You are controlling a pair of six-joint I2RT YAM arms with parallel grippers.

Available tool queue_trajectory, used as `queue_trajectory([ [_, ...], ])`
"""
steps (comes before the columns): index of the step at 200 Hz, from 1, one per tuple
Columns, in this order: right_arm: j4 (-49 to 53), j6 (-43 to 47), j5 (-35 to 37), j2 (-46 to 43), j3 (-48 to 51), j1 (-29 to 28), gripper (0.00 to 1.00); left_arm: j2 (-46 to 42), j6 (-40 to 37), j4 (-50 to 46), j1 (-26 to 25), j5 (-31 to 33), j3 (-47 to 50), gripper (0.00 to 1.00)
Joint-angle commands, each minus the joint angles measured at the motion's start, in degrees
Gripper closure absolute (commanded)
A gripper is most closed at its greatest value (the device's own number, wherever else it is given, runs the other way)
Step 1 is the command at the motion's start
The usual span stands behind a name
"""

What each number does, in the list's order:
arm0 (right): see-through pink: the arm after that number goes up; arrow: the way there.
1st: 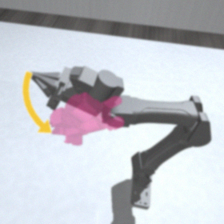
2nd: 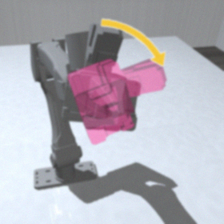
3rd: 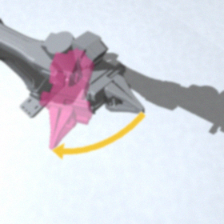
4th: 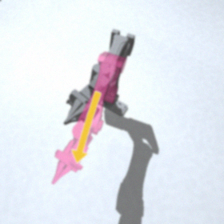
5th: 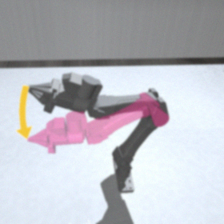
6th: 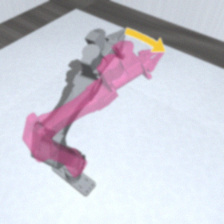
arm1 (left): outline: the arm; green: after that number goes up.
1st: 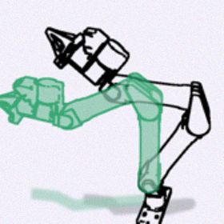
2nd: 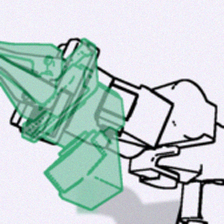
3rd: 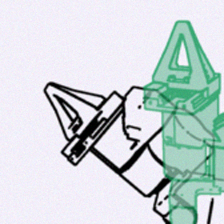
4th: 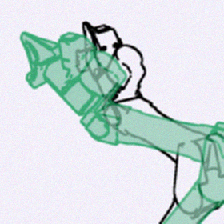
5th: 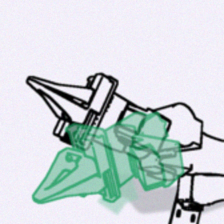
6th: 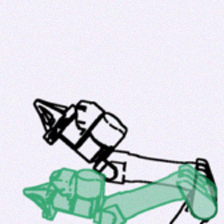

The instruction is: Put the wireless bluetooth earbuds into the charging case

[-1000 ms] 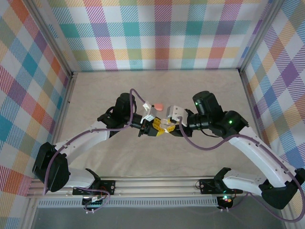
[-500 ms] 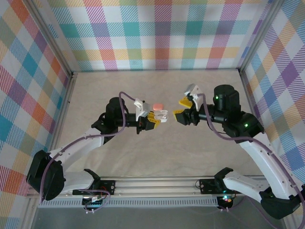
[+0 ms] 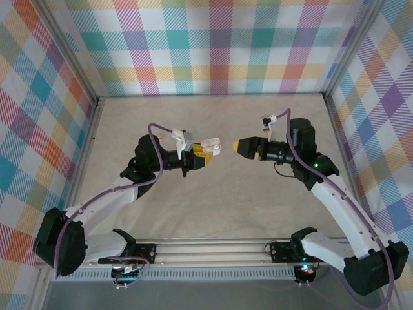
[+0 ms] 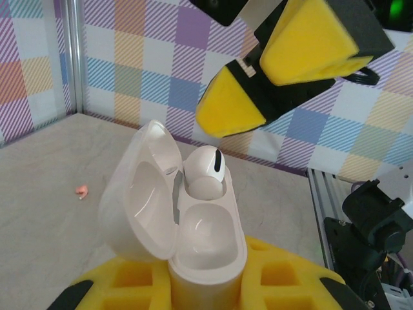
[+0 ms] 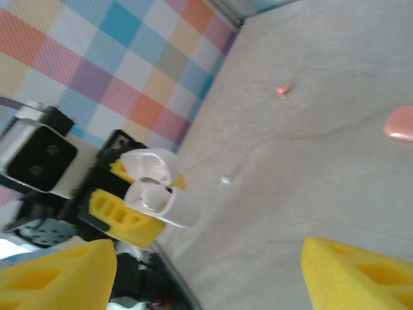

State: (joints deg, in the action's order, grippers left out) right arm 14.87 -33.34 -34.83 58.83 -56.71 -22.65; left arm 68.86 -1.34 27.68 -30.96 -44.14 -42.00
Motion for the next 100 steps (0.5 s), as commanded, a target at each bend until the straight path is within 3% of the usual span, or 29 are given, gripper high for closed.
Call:
queue_trajectory([
  [1,-14.51,-10.11,-6.61,-0.54,3.5,0.06,0.21,-0.3,2.11,4.86,0.46,-2.84,-0.75,1.0],
  [27,-22.5,-16.55,-7.4,0.22,7.25,0.02,0.17,0.67,2.84,6.0,0.46,-5.1,-1.92,1.0],
  [100,-24.67,-18.51,-11.2,4.41,6.5,-2.18,0.13,3.89,3.17,6.32,0.14,-7.37,-4.83,1.0],
])
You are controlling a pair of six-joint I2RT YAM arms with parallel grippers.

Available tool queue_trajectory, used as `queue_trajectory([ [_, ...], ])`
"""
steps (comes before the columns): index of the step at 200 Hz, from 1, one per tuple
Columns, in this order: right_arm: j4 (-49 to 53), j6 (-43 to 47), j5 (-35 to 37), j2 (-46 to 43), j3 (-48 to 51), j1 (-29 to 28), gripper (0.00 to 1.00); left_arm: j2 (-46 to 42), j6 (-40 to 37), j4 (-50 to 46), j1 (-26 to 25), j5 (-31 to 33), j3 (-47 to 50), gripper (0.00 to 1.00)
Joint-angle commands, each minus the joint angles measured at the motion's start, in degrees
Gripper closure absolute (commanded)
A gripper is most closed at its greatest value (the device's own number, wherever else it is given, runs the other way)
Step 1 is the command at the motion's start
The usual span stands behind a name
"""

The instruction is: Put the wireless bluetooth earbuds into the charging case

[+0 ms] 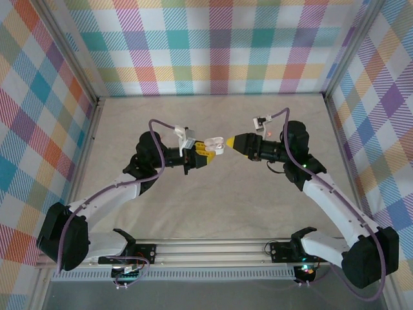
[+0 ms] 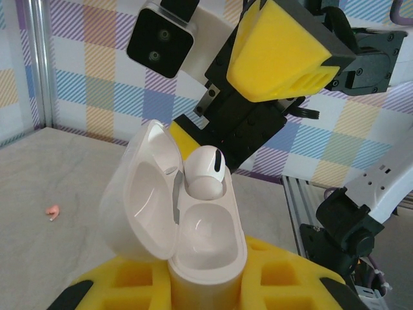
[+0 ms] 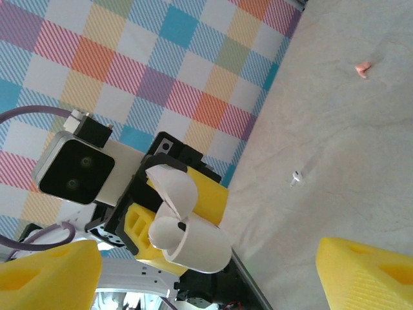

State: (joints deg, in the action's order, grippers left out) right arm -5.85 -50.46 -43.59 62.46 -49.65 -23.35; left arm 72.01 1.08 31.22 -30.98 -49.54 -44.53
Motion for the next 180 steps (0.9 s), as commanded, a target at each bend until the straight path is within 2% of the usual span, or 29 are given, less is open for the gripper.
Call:
queue_trajectory([
  [1,-3.97,-1.4,-2.45,0.8,-0.55,-1.54,0.13,0.75,0.75,2.74,0.15,-1.97,-2.3,1.0],
  [46,-1.76,-0.52,-1.81,1.79,-0.95,-2.31,0.13,0.15,-0.13,1.0,0.08,0.26,-2.52,1.0],
  [63,2.92,1.7,1.3,1.57,-2.19,-2.3,0.14,-2.02,-2.28,-3.45,0.22,4.02,-2.01,1.0],
  [107,18.01,5.22,12.87,4.52,-6.98,-2.31,0.26,-9.7,-5.43,-15.53,2.48,12.04,1.4,1.0],
  [141,22.69,7.4,17.97,11.99,-11.16,-3.01,0.36,-17.71,-7.78,-27.69,2.95,20.43,3.3,1.0],
  [163,25.87,12.57,22.73,18.73,-17.12,-6.53,0.38,-22.81,-9.53,-36.32,2.95,26.33,3.47,1.0],
  [180,27.75,14.45,23.72,26.13,-23.21,-9.39,0.39,-26.93,-10.67,-42.69,2.96,30.32,2.76,1.0],
])
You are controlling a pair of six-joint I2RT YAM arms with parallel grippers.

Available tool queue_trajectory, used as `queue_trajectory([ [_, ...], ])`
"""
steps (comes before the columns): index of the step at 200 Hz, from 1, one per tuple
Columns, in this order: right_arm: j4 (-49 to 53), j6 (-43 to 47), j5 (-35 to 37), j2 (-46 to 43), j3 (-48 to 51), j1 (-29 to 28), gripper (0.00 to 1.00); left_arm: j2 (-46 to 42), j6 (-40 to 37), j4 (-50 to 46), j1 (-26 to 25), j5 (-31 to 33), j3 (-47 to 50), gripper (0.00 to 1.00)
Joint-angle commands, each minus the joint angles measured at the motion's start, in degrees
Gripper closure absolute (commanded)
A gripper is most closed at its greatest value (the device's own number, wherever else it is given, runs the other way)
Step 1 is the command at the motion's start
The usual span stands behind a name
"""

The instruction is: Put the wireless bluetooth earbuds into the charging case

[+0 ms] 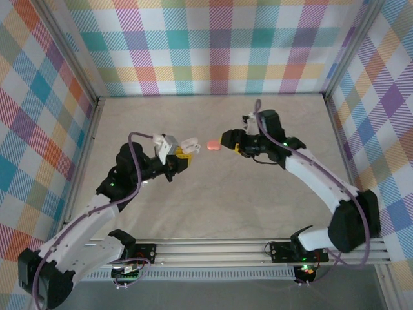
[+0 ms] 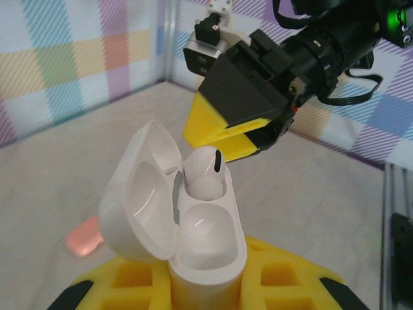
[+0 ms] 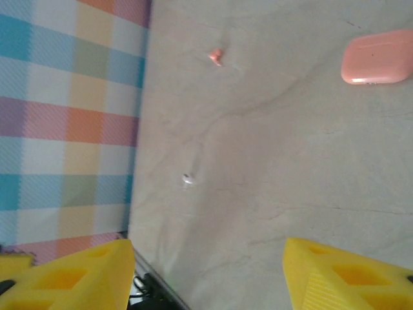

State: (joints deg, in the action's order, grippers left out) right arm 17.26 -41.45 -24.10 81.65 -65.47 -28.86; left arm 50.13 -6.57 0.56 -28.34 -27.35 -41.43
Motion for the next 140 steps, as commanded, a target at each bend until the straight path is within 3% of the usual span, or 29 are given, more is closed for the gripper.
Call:
queue_trajectory([
  [1,4.68,5.47,4.23,7.43,-7.74,-4.08,0.4,-5.31,-3.06,-12.4,0.31,8.38,-0.38,1.0],
  [34,3.41,7.0,8.31,22.96,-18.57,-11.66,0.49,-12.34,-3.14,-23.99,0.33,15.96,-3.25,1.0],
  [74,1.28,6.21,9.77,40.61,-31.3,-19.59,0.58,-18.25,-2.7,-31.2,0.3,18.25,-6.34,1.0],
  [140,5.24,16.36,18.6,52.73,-47.23,-29.15,0.63,-22.34,2.35,-42.73,0.3,20.84,-13.53,1.0],
])
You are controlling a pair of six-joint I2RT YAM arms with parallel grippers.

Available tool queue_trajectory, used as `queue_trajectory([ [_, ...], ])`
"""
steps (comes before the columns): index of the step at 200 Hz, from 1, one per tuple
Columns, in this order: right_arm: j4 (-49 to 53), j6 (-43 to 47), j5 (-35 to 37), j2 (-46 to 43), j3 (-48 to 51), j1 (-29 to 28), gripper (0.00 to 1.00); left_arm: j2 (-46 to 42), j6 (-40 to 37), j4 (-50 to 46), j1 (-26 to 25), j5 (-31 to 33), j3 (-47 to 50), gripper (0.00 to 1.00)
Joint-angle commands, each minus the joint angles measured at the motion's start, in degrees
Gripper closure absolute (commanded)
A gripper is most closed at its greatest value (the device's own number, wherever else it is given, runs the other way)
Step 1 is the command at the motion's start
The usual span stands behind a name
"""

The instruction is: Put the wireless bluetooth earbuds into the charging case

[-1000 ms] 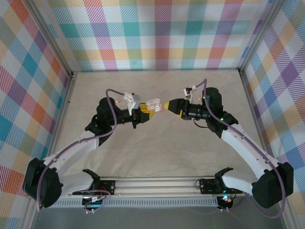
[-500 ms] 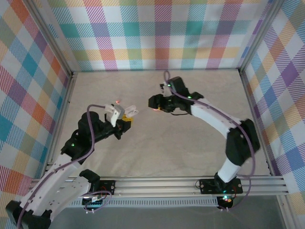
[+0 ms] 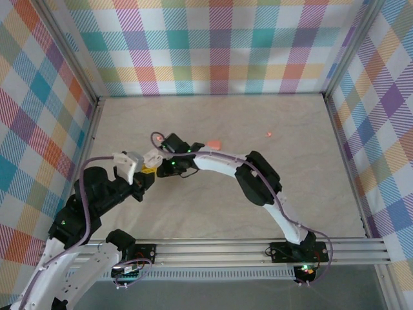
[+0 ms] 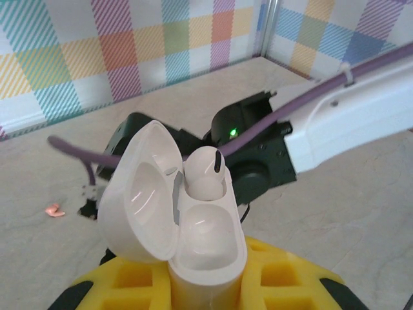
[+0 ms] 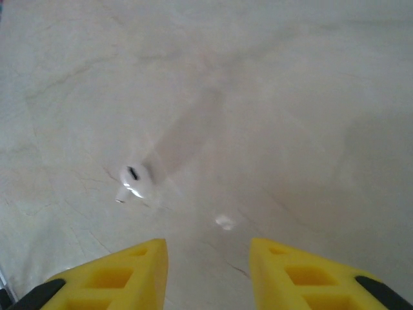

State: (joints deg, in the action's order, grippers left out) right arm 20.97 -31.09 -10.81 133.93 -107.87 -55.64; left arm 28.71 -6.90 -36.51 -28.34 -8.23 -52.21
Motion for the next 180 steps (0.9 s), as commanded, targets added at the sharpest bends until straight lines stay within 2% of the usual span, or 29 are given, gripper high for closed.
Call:
queue_trajectory([
  [1,1.53,6.15,5.38,0.54,-4.95,-2.46,0.63,-0.97,2.77,-5.76,0.3,1.72,-2.83,1.0],
  [57,2.21,13.21,9.7,6.97,-12.16,-6.44,0.64,-2.61,4.86,-7.15,0.3,1.2,-3.52,1.0],
  [101,6.98,15.94,10.28,12.61,-20.99,-7.18,0.63,-3.21,4.95,-7.95,0.35,0.91,-3.81,1.0],
  [180,7.2,18.56,9.81,14.57,-22.75,-7.72,0.61,-3.58,4.96,-7.61,0.3,0.73,-2.59,1.0],
])
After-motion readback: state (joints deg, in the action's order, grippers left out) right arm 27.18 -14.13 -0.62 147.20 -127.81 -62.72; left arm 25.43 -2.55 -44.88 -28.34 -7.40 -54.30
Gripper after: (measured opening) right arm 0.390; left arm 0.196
